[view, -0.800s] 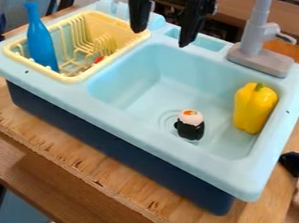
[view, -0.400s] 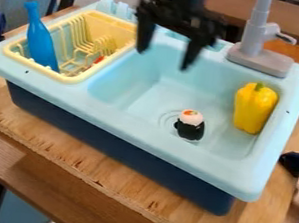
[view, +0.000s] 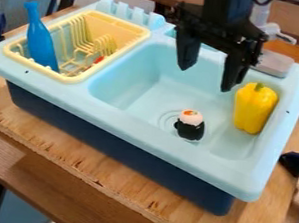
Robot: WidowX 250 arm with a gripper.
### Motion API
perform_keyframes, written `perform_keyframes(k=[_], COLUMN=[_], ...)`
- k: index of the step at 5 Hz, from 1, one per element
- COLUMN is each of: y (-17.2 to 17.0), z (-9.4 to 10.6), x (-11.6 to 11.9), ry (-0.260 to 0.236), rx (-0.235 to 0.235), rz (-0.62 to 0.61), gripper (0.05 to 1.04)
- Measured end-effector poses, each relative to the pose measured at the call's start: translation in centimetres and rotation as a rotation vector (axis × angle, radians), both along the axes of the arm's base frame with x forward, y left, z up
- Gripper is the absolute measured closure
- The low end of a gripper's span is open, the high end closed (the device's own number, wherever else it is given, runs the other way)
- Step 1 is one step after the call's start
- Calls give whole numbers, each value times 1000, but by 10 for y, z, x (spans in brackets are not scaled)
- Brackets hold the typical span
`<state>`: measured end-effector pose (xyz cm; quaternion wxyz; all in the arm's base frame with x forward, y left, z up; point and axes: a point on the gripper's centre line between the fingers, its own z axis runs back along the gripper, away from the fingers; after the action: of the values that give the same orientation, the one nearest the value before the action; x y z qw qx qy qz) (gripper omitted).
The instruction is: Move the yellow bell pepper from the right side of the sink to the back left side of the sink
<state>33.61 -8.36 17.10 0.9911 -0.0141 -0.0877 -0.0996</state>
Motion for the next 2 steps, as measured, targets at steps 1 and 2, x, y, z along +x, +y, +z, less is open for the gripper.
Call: perform_keyframes(k=[1,2], y=[-13,-8], z=[-9,-12], x=[9,26], ry=[1,6], rx=[-46,-38], rz=[-76,-73], gripper=[83,83])
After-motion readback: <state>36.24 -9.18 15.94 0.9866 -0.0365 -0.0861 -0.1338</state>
